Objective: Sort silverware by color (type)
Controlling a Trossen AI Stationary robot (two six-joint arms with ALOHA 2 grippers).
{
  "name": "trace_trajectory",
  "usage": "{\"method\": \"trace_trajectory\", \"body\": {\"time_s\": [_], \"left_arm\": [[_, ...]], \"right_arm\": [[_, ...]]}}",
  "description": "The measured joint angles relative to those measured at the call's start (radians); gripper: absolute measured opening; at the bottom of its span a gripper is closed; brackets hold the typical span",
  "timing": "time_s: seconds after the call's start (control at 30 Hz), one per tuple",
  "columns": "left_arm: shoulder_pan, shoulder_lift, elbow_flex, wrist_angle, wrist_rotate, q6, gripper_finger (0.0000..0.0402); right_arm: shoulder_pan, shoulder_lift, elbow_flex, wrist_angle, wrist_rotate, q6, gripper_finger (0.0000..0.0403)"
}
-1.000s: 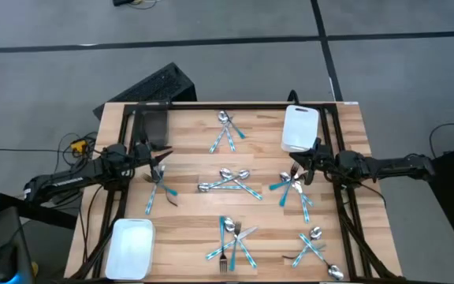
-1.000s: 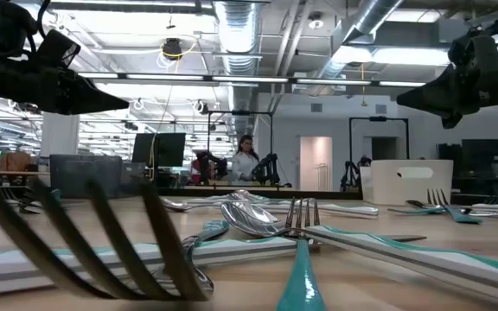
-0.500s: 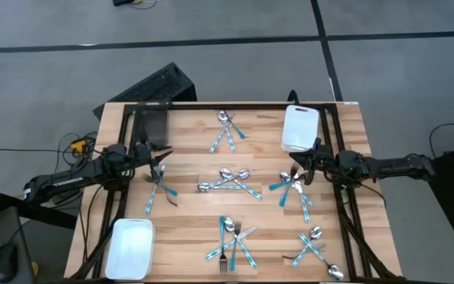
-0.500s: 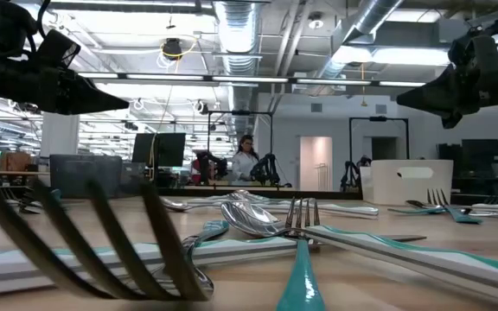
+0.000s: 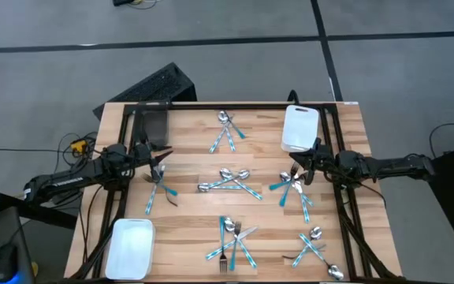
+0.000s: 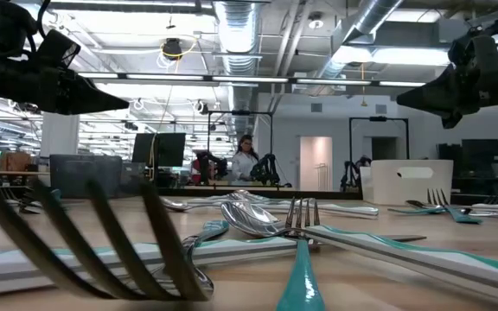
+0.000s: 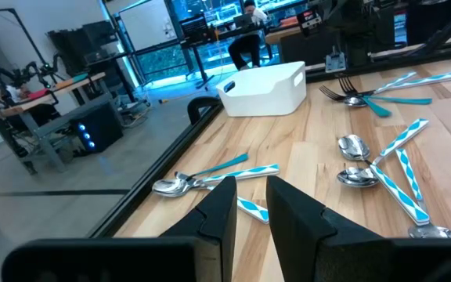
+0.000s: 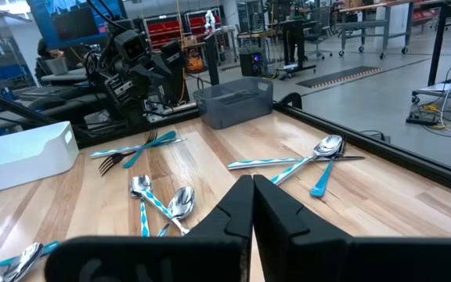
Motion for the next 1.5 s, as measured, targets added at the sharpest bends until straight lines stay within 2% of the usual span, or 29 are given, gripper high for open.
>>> {"method": "trace_trajectory", "body": {"time_s": [0.17, 0.33, 0.5, 0.6, 0.7, 0.77, 0.9, 0.93, 1.0, 1.1, 1.17, 1.33, 1.43, 1.5], "left_arm": [[0.0, 0.0, 0.0, 0.001, -0.002, 0.024, 0.0062], [0.0, 0.0, 0.0, 0.007, -0.042, 0.268, 0.0062], [0.0, 0.0, 0.0, 0.007, -0.042, 0.374, 0.0062], [0.0, 0.0, 0.0, 0.008, -0.042, 0.514, 0.0062], [0.0, 0.0, 0.0, 0.008, -0.046, 0.553, 0.0062], [0.0, 0.0, 0.0, 0.008, -0.016, 0.477, 0.0062], [-0.001, 0.0, 0.0, 0.021, 0.054, -0.04, 0.0062], [-0.001, 0.0, 0.0, 0.034, 0.044, -0.165, 0.0062], [-0.001, -0.001, 0.0, 0.052, -0.007, -0.292, 0.0062], [-0.001, 0.0, -0.011, 0.105, -0.12, -0.379, 0.0062], [-0.001, 0.0, -0.012, 0.135, -0.154, -0.42, 0.0062], [-0.001, 0.0, -0.012, 0.24, -0.126, -0.428, 0.0062], [-0.001, 0.0, -0.013, 0.24, -0.121, -0.426, 0.0062], [-0.001, 0.0, -0.013, 0.221, -0.128, -0.428, 0.0062]], "right_arm": [[0.0, 0.0, 0.0, 0.0, 0.0, 0.0, 0.0033], [-0.001, 0.0, 0.0, 0.002, 0.0, -0.014, 0.0033], [-0.007, 0.0, -0.001, 0.018, 0.001, -0.013, 0.0033], [-0.007, 0.0, -0.002, 0.064, 0.003, 0.095, 0.0033], [-0.017, 0.0, -0.002, 0.077, 0.064, 0.179, 0.0033], [-0.035, 0.005, -0.002, 0.073, 0.101, 0.205, 0.0033], [-0.081, 0.058, -0.002, 0.11, 0.074, 0.284, 0.0033], [-0.092, 0.075, -0.002, 0.156, 0.058, 0.301, 0.0033], [-0.109, 0.12, -0.001, 0.252, 0.017, 0.3, 0.0033], [-0.13, 0.22, 0.063, 0.284, -0.006, 0.265, 0.0033], [-0.146, 0.306, 0.131, 0.248, -0.001, 0.233, 0.0033], [-0.213, 0.575, 0.297, 0.218, 0.025, 0.193, 0.0033], [-0.26, 0.703, 0.378, 0.219, 0.116, 0.156, 0.0033], [-0.29, 0.767, 0.434, 0.226, 0.136, 0.137, 0.0033]]}}
